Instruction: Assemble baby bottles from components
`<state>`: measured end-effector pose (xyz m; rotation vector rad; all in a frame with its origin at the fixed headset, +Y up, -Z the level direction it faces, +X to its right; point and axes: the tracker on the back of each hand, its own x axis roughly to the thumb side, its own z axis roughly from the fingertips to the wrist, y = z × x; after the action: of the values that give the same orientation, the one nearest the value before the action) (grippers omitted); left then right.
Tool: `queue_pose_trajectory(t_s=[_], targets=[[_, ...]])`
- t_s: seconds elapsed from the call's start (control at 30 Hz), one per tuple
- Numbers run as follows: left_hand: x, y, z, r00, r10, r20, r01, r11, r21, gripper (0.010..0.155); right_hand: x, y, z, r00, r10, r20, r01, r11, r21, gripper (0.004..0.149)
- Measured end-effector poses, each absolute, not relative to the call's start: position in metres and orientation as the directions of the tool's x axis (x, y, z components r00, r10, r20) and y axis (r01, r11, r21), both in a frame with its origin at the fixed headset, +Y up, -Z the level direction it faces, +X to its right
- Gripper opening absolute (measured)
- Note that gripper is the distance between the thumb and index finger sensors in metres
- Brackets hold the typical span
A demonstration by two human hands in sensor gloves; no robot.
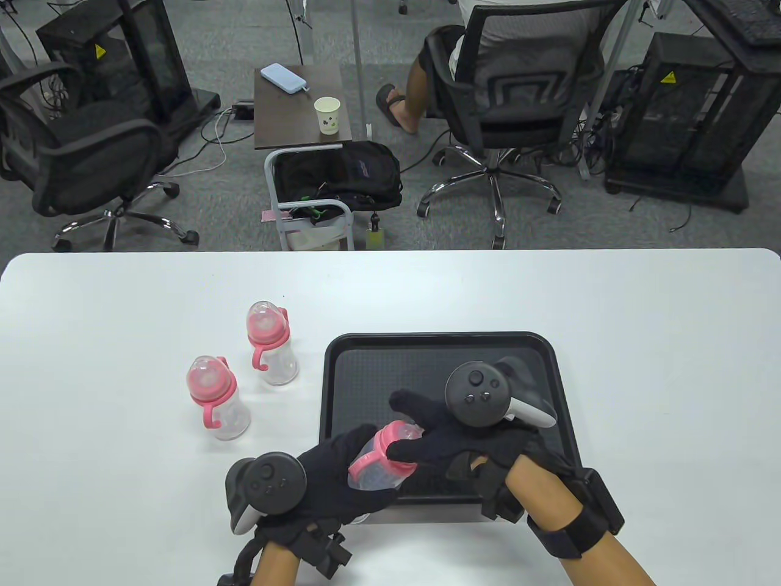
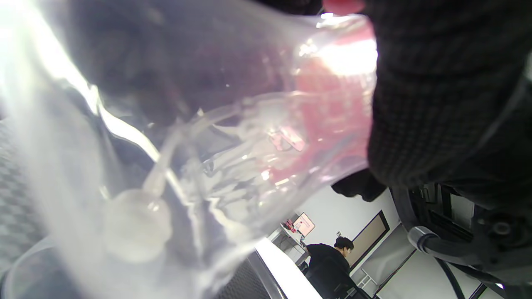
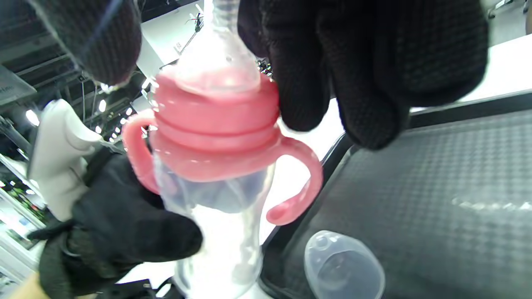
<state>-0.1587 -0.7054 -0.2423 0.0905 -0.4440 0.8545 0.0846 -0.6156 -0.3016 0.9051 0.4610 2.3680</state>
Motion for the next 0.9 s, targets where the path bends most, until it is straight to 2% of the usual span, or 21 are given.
queue_pose_trajectory(t_s=[0.17,0.27,0.4,0.5,0.6,0.63,0.7,0.83,0.9], targets=[[-0.160,-0.706,-0.243,0.559,0.720,0.411,-0.754,0.647,-0.109,0.101,0.080,-0.614,-0.300,-0.602,0.555,0.574,-0.256,-0.815,0.519,0.086],[-0.159,-0.706,-0.243,0.574,0.708,0.412,-0.742,0.662,-0.103,0.101,0.074,-0.617,-0.299,-0.599,0.533,0.597,-0.239,-0.831,0.502,0.079],[-0.161,-0.704,-0.241,0.604,0.676,0.422,-0.724,0.687,-0.064,0.100,0.070,-0.622,-0.302,-0.597,0.553,0.581,-0.281,-0.823,0.494,0.079],[-0.161,-0.703,-0.242,0.595,0.688,0.416,-0.732,0.677,-0.075,0.100,0.074,-0.623,-0.305,-0.580,0.546,0.605,-0.354,-0.838,0.416,0.083],[-0.165,-0.700,-0.242,0.591,0.698,0.405,-0.746,0.663,-0.053,0.101,0.081,-0.627,-0.308,-0.525,0.641,0.560,-0.434,-0.768,0.472,0.090],[-0.167,-0.701,-0.242,0.597,0.697,0.398,-0.745,0.666,-0.048,0.101,0.084,-0.628,-0.310,-0.476,0.700,0.532,-0.497,-0.714,0.493,0.093],[-0.172,-0.704,-0.244,0.602,0.703,0.379,-0.747,0.663,-0.042,0.101,0.092,-0.630,-0.316,-0.430,0.742,0.514,-0.571,-0.664,0.482,0.094],[-0.181,-0.704,-0.246,0.601,0.721,0.346,-0.766,0.643,-0.010,0.101,0.106,-0.640,-0.326,-0.508,0.707,0.492,-0.556,-0.706,0.439,0.094],[-0.187,-0.703,-0.247,0.595,0.731,0.335,-0.779,0.627,0.014,0.101,0.107,-0.654,-0.330,-0.597,0.662,0.453,-0.476,-0.747,0.465,0.093]])
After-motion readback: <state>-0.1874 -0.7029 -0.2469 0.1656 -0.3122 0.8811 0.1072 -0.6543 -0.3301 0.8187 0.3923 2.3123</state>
